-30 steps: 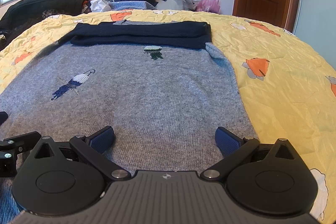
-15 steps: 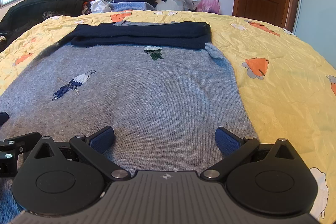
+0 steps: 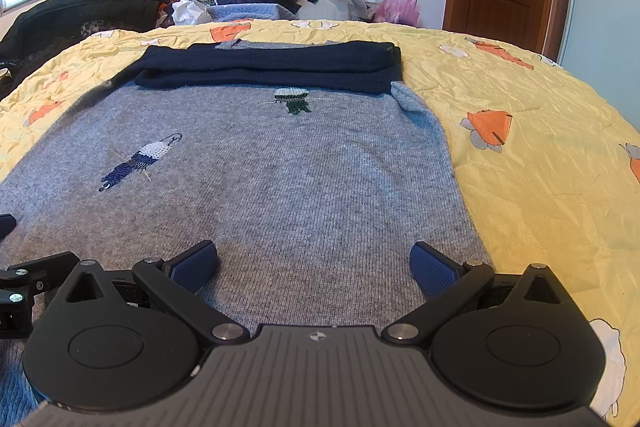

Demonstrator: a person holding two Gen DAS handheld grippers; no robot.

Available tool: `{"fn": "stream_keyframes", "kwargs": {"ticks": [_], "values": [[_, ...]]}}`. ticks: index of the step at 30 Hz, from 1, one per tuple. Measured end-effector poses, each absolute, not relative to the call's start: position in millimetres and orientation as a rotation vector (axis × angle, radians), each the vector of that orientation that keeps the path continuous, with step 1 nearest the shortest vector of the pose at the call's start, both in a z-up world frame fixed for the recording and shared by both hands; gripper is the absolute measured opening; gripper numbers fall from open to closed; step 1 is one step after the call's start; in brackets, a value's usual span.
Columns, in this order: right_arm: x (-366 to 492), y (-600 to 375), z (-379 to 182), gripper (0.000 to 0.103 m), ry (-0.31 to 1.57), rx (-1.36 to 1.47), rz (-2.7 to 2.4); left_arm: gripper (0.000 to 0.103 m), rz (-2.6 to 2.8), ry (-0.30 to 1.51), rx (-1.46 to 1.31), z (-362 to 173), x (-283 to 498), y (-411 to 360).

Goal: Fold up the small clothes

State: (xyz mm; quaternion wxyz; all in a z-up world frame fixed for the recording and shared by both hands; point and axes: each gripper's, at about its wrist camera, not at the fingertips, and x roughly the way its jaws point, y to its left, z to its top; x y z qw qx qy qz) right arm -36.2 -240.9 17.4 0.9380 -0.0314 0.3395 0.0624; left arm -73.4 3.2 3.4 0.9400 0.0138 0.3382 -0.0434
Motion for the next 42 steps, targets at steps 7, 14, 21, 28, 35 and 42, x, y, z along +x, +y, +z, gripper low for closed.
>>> {"fn": "stream_keyframes", "kwargs": {"ticks": [7, 14, 21, 28, 35, 42], "values": [[-36.4, -240.8, 17.4, 0.103, 0.694, -0.064, 0.128, 0.103, -0.089, 0.69, 0.028, 3.3, -73.5, 3.3], [-36.8, -240.9, 17.4, 0.103, 0.694, -0.064, 0.128, 0.103, -0.089, 0.69, 0.028, 3.2, -73.5, 3.3], [-37.1, -240.9, 17.5, 0.103, 0.694, -0.064, 0.128, 0.103, -0.089, 0.69, 0.028, 3.3, -73.7, 3.3], [-37.2, -240.8, 17.6, 0.103, 0.694, -0.064, 0.128, 0.103, -0.089, 0.69, 0.028, 3.4, -73.8, 3.2], [-37.5, -240.9, 17.7, 0.103, 0.694, -0.064, 0.128, 0.103, -0.089, 0.69, 0.028, 3.4, -73.9, 3.2], [-39.5, -242.1, 18.3, 0.103, 0.697, -0.06, 0.128, 0.103, -0.089, 0.689, 0.028, 3.3, -73.9, 3.1]]}}
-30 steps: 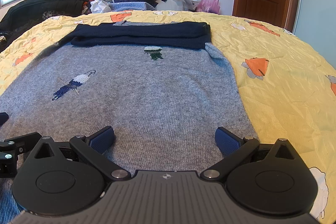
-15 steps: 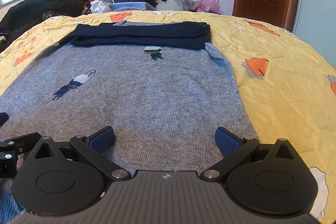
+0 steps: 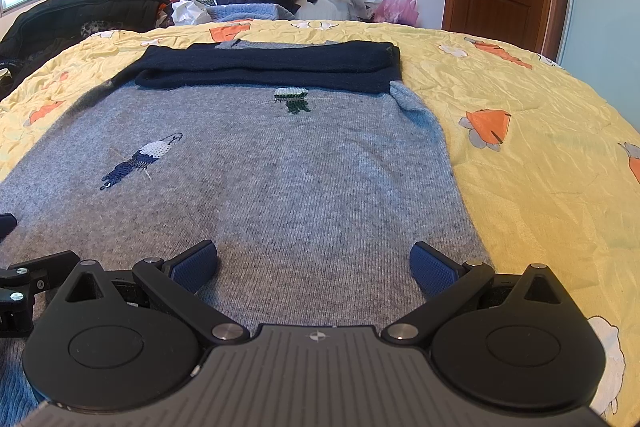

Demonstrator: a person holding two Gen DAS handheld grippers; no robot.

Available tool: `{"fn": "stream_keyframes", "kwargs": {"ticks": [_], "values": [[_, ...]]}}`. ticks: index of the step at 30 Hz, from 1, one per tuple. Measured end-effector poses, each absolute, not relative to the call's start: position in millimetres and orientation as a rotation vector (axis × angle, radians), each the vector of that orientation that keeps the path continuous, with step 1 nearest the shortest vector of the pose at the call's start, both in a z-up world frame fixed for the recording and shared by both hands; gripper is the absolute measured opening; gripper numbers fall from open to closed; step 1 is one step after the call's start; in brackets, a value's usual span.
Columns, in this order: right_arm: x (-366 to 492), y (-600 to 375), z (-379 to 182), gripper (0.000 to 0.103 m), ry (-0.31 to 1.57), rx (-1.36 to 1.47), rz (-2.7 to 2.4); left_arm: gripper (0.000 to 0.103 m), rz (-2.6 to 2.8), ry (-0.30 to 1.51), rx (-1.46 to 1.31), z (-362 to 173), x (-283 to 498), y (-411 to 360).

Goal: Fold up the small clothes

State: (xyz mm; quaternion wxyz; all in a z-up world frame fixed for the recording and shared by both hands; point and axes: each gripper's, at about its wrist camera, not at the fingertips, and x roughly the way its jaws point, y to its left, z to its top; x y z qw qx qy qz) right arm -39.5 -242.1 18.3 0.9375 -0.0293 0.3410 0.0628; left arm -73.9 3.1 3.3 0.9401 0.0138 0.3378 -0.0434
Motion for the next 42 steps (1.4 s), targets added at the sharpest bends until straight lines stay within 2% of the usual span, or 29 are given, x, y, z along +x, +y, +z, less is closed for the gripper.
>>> {"fn": "stream_keyframes", "kwargs": {"ticks": [12, 17, 20, 25, 32, 36, 40, 42], "values": [[-83, -252, 21, 0.103, 0.7, -0.104, 0.182, 0.103, -0.039, 0.679, 0.042, 8, -82, 4], [-123, -282, 32, 0.102, 0.688, -0.088, 0.264, 0.103, -0.055, 0.644, -0.087, 27, -112, 36], [-136, -314, 45, 0.102, 0.696, 0.04, 0.296, 0.103, -0.054, 0.653, -0.192, 35, -124, 70], [-129, -385, 52, 0.101, 0.762, 0.414, 0.299, 0.103, -0.039, 0.729, -0.464, 28, -131, 132], [-118, -412, 35, 0.097, 0.897, 0.631, 0.372, 0.103, -0.258, 0.747, -0.763, 8, -137, 159], [-118, -401, 31, 0.091, 0.946, 0.683, 0.463, 0.103, -0.299, 0.746, -0.816, 4, -137, 158], [-118, -392, 25, 0.072, 0.985, 0.719, 0.533, 0.103, -0.373, 0.789, -0.877, 0, -134, 158], [-120, -390, 24, 0.07, 0.975, 0.718, 0.532, 0.102, -0.381, 0.794, -0.878, 0, -134, 159]]}}
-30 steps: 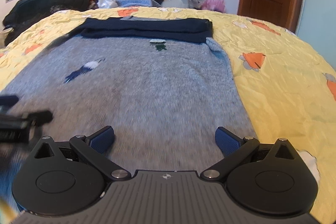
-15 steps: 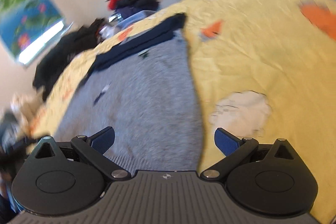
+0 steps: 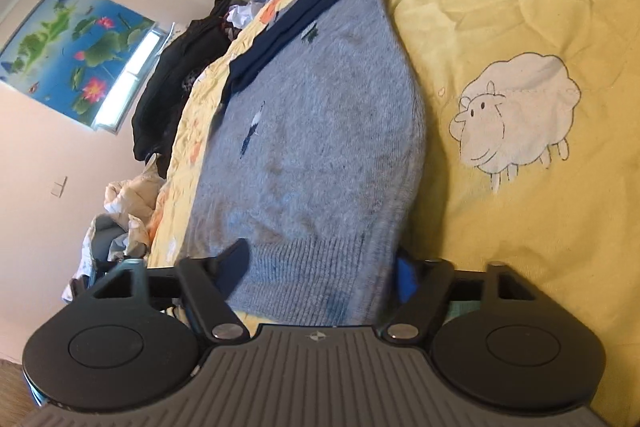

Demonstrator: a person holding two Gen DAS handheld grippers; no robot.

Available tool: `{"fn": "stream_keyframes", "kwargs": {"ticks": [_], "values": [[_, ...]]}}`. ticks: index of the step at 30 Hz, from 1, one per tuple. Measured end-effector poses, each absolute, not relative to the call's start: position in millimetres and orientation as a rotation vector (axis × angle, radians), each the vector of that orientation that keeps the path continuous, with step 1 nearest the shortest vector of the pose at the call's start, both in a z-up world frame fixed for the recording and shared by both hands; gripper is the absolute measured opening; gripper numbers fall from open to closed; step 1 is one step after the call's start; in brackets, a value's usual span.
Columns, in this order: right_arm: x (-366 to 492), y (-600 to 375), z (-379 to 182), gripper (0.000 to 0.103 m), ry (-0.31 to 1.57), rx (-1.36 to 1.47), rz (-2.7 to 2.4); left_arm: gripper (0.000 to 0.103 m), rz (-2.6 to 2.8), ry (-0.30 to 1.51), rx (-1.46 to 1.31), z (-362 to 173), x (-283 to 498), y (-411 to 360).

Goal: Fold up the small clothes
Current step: 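Grasp one side edge of the grey sweater with both tools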

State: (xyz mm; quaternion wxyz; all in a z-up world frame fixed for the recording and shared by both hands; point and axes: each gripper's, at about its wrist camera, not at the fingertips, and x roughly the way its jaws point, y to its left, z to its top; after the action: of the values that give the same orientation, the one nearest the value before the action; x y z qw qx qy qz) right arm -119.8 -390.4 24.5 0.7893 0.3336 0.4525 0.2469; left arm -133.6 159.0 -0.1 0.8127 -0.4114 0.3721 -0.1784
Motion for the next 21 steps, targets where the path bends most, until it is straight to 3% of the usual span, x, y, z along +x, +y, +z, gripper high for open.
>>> {"fn": "stream_keyframes", "kwargs": {"ticks": [4, 6, 8, 11, 12, 14, 17, 21], "values": [[-119, -394, 23, 0.066, 0.977, 0.737, 0.53, 0.086, -0.366, 0.806, -0.884, -2, -135, 163], [-119, -397, 21, 0.062, 0.976, 0.748, 0.528, 0.05, -0.351, 0.833, -0.871, -5, -136, 165], [-120, -402, 18, 0.057, 0.975, 0.762, 0.525, 0.035, -0.332, 0.867, -0.861, -10, -135, 165], [-121, -406, 15, 0.05, 0.973, 0.772, 0.52, 0.033, -0.326, 0.867, -0.869, -11, -138, 169], [-121, -407, 14, 0.047, 0.972, 0.768, 0.516, 0.026, -0.321, 0.868, -0.862, -11, -139, 169], [-122, -405, 13, 0.015, 0.98, 0.743, 0.508, 0.012, -0.326, 0.873, -0.848, -9, -140, 168], [-124, -404, 13, 0.015, 0.947, 0.75, 0.532, 0.006, -0.34, 0.854, -0.816, 1, -142, 166], [-120, -404, 28, 0.015, 0.897, 0.766, 0.571, 0.005, -0.354, 0.815, -0.754, 28, -137, 165]]}}
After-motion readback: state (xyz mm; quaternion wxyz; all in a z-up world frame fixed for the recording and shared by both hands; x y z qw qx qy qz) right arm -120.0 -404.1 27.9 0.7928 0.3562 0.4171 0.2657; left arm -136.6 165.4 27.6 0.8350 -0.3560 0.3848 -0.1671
